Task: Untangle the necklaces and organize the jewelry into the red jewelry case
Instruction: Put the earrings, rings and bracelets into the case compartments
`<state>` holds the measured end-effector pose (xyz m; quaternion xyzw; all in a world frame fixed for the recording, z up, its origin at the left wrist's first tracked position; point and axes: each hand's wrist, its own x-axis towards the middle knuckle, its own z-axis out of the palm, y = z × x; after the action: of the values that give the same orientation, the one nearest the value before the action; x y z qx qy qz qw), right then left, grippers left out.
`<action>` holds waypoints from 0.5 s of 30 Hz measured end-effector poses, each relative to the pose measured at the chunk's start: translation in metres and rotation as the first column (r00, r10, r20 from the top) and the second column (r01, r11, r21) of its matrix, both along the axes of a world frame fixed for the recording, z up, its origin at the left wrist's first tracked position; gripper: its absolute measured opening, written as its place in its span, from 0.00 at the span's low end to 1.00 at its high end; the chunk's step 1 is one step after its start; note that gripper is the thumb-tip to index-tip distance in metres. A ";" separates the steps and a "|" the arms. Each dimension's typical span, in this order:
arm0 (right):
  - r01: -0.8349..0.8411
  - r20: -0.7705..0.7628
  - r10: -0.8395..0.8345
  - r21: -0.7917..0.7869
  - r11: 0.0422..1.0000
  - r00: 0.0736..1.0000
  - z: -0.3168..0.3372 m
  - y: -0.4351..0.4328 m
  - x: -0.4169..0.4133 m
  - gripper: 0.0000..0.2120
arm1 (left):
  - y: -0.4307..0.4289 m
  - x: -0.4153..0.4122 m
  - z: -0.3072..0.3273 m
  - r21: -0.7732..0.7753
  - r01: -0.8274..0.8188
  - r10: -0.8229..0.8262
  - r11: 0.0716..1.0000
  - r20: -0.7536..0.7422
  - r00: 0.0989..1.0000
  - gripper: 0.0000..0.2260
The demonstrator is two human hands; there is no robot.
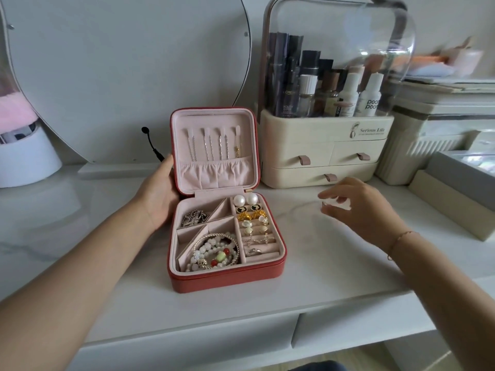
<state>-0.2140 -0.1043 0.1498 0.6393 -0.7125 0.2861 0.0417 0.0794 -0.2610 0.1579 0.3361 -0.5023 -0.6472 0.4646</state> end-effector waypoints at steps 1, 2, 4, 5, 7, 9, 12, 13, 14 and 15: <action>0.021 -0.011 -0.021 0.045 0.999 1.000 -0.004 -0.002 -0.008 0.09 | 0.000 0.000 0.000 -0.001 0.002 -0.002 1.000 0.005 1.000 0.15; 0.029 -0.008 -0.028 0.073 0.997 1.000 -0.006 -0.003 -0.012 0.09 | 0.001 0.000 0.000 -0.002 0.003 -0.003 1.000 0.011 1.000 0.16; 0.019 0.003 -0.019 0.085 0.996 1.000 -0.009 -0.005 -0.014 0.07 | 0.001 0.000 0.001 0.001 0.001 -0.001 1.000 0.007 1.000 0.16; 0.011 0.000 -0.011 0.085 0.996 1.000 -0.009 -0.007 -0.013 0.07 | 0.002 0.000 0.001 0.007 0.007 -0.007 1.000 0.000 1.000 0.16; 0.002 -0.022 0.000 0.091 0.996 1.000 -0.009 -0.009 -0.010 0.06 | 0.002 0.000 0.002 0.022 0.018 -0.017 1.000 -0.011 1.000 0.17; 0.006 -0.050 -0.001 0.104 0.995 0.999 -0.009 -0.011 -0.008 0.05 | 0.003 0.000 0.002 0.027 0.011 -0.011 1.000 -0.007 1.000 0.17; 0.011 -0.050 -0.008 0.059 0.998 0.999 -0.007 -0.007 0.000 0.05 | 0.001 0.001 0.001 0.039 0.021 -0.021 0.999 -0.015 1.000 0.18; 0.003 0.003 -0.003 0.023 1.000 1.000 -0.005 -0.003 0.005 0.04 | 0.001 0.001 0.001 0.037 0.024 -0.023 0.999 -0.016 1.000 0.19; -0.018 0.103 0.020 -0.017 1.000 0.995 -0.002 0.003 0.014 0.03 | 0.002 0.001 0.002 0.035 0.022 -0.022 0.999 -0.015 1.000 0.19; -0.056 0.244 0.065 -0.047 0.997 0.967 0.002 0.009 0.025 0.02 | 0.002 0.000 0.003 0.032 0.012 -0.012 0.999 -0.010 1.000 0.18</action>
<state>-0.1888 -0.0948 0.1518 0.6194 -0.6865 0.3785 -0.0428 0.0797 -0.2586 0.1609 0.3374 -0.4918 -0.6596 0.4575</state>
